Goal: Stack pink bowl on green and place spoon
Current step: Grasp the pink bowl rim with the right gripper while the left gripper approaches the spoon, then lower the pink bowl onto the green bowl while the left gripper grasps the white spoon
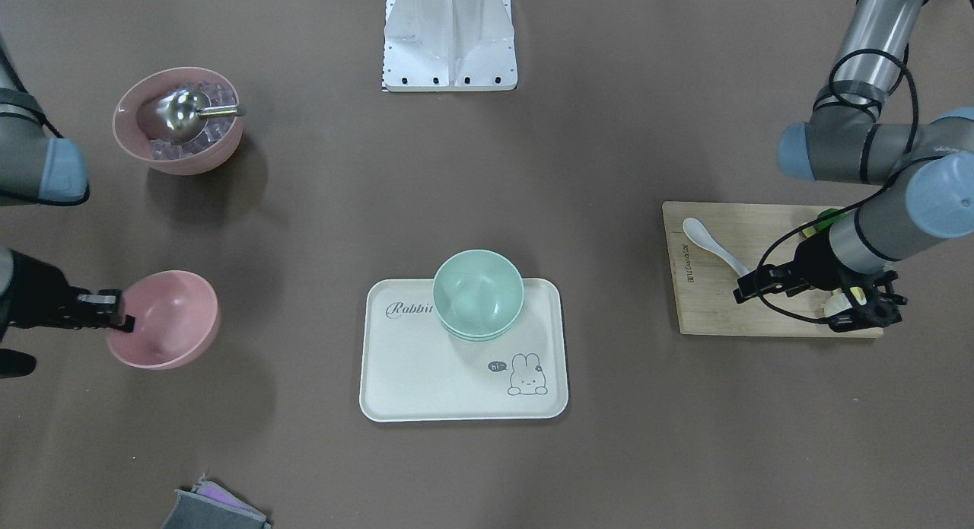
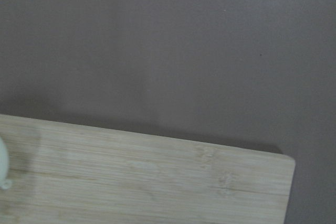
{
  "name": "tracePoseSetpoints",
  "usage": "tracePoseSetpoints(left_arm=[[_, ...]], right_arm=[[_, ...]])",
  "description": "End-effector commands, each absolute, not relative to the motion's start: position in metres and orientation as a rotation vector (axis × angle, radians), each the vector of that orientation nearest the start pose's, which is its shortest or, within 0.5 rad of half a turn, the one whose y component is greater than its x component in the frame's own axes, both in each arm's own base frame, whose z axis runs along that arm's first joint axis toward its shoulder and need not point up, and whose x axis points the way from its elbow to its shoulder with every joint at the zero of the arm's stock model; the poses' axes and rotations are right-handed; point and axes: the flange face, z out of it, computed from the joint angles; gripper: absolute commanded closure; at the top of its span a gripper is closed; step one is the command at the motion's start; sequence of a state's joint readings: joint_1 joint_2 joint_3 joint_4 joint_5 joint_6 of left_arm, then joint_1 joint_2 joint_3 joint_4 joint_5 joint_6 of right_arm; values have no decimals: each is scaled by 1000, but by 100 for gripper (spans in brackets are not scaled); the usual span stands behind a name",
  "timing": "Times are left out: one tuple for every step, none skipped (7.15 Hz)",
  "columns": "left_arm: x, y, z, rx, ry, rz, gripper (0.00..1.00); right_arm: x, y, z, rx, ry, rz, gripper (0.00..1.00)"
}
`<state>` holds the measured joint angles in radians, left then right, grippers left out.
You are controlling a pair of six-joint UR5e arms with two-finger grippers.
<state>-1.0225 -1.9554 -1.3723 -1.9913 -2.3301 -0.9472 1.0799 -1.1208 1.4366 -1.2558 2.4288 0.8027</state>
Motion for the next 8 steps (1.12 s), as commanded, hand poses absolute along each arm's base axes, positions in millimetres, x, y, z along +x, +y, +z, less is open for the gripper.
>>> tracePoseSetpoints(left_arm=[[316,-595,488,-102,909,-163,5],[317,-593,492,-107,902,-171,5],[317,-593,493,-115,901,-185,5],[317,-591,494,-116,900,-185,5],[315,-588,497,-124,900,-192,5],[315,-587,495,-132,903,-209,5],[315,-587,493,-139,906,-226,5],[314,-586,491,-139,907,-229,5]], right_arm=[[-359,-610,295,-43,-1057,147,100],[-399,-597,258,-33,-1059,187,100],[-420,-589,218,-39,-1087,233,100],[-442,-578,197,-39,-1097,251,100],[-463,-570,182,-19,-1099,286,100],[-471,-568,181,-22,-1116,315,100],[-473,-570,180,-49,-1129,363,100],[-479,-573,175,-69,-1129,389,100]])
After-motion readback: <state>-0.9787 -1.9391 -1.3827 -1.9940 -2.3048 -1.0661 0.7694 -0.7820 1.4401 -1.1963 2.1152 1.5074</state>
